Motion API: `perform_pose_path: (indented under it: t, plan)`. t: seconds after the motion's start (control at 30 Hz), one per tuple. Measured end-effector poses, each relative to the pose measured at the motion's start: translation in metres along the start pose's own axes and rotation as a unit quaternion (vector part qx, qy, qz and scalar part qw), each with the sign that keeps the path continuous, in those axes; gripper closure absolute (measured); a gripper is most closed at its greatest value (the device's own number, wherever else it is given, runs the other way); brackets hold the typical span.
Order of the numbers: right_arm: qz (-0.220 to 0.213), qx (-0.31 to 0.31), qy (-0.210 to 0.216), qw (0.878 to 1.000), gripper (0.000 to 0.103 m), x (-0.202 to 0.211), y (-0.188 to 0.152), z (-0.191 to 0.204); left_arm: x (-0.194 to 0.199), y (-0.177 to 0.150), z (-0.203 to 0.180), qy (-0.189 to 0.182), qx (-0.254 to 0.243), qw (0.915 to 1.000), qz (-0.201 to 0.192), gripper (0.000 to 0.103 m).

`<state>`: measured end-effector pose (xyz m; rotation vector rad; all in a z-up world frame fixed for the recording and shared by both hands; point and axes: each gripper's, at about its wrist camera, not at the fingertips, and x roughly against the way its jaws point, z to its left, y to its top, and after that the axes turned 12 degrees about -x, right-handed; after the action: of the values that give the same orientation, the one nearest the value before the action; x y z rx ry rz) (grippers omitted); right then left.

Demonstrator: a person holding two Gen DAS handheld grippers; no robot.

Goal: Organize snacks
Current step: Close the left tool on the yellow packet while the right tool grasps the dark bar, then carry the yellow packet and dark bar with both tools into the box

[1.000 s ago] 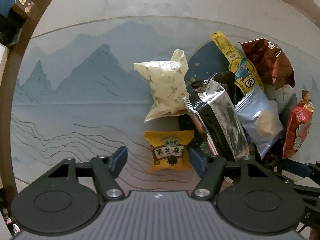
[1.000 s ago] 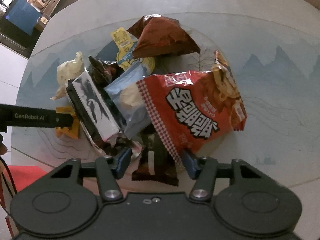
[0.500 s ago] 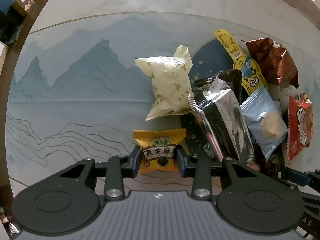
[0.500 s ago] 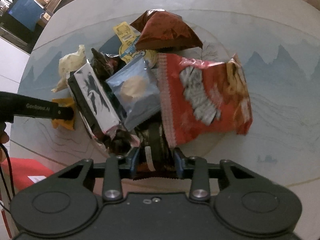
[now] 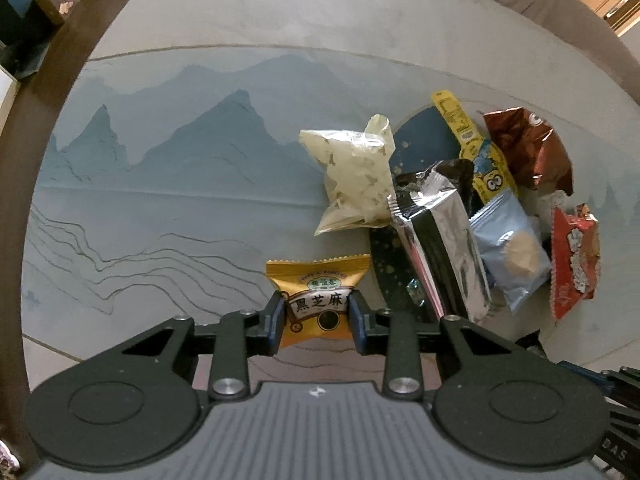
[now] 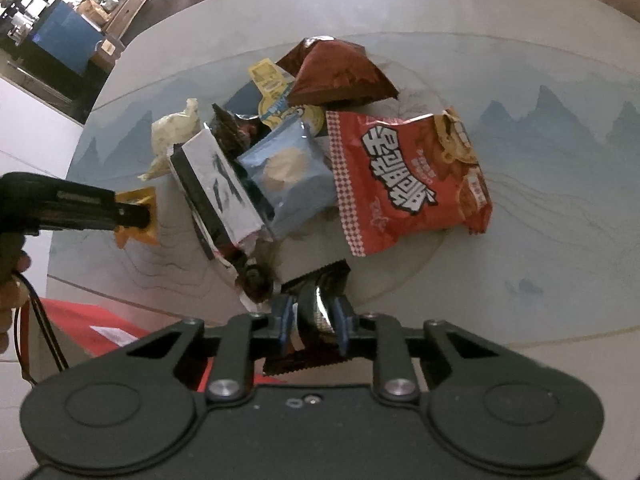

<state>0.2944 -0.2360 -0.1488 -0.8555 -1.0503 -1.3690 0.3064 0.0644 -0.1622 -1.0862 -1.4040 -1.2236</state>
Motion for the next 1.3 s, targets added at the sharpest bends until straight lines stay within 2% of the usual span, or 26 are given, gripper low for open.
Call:
perform_pose_path:
  t: [0.27,0.37,0.47,0.5,0.53,0.6,0.63,0.7,0.83,0.93,1.07,1.3]
  plan:
    - [0.008,0.004,0.007,1.0,0.081,-0.007,-0.006,-0.008,0.025,-0.01,0.004,0.002,-0.004,0.9999,-0.013,0.071]
    - [0.014,0.015,-0.004,1.0,0.069,-0.017,-0.008,-0.009,0.03,-0.013,0.004,0.002,-0.007,0.9999,-0.015,0.071]
    - [0.012,0.019,-0.013,1.0,0.043,-0.024,-0.009,-0.008,0.028,-0.013,-0.001,0.004,-0.012,0.9998,-0.018,0.071]
    - [0.006,0.023,-0.019,1.0,0.029,-0.025,-0.009,-0.006,0.029,-0.013,-0.001,0.004,-0.015,0.9997,-0.018,0.071]
    - [-0.001,0.029,-0.022,0.999,0.028,-0.026,-0.01,-0.004,0.029,-0.014,-0.002,0.003,-0.016,0.9997,-0.018,0.071]
    - [0.0,0.038,-0.028,0.999,0.033,-0.029,-0.01,0.0,0.03,-0.014,-0.003,0.004,-0.017,0.9997,-0.018,0.071]
    - [0.003,0.037,-0.029,0.999,0.043,-0.031,-0.01,0.002,0.031,-0.014,-0.003,0.004,-0.018,0.9997,-0.018,0.071]
    - [0.015,0.037,-0.028,0.999,0.056,-0.035,-0.009,0.003,0.032,-0.014,-0.004,0.006,-0.021,0.9996,-0.02,0.071]
    - [0.021,0.045,-0.026,0.998,0.071,-0.04,-0.01,0.009,0.033,-0.014,-0.005,0.006,-0.026,0.9994,-0.02,0.071]
    - [0.014,0.048,-0.025,0.998,0.075,-0.038,-0.01,0.01,0.034,-0.014,-0.005,0.004,-0.026,0.9995,-0.02,0.071]
    - [-0.005,0.04,-0.024,0.999,0.076,-0.027,-0.008,0.006,0.038,-0.017,-0.004,0.0,-0.023,0.9995,-0.023,0.071]
    - [-0.048,0.011,0.003,0.999,0.076,0.02,-0.005,-0.007,0.067,-0.027,-0.001,-0.011,-0.023,0.9984,-0.05,0.071]
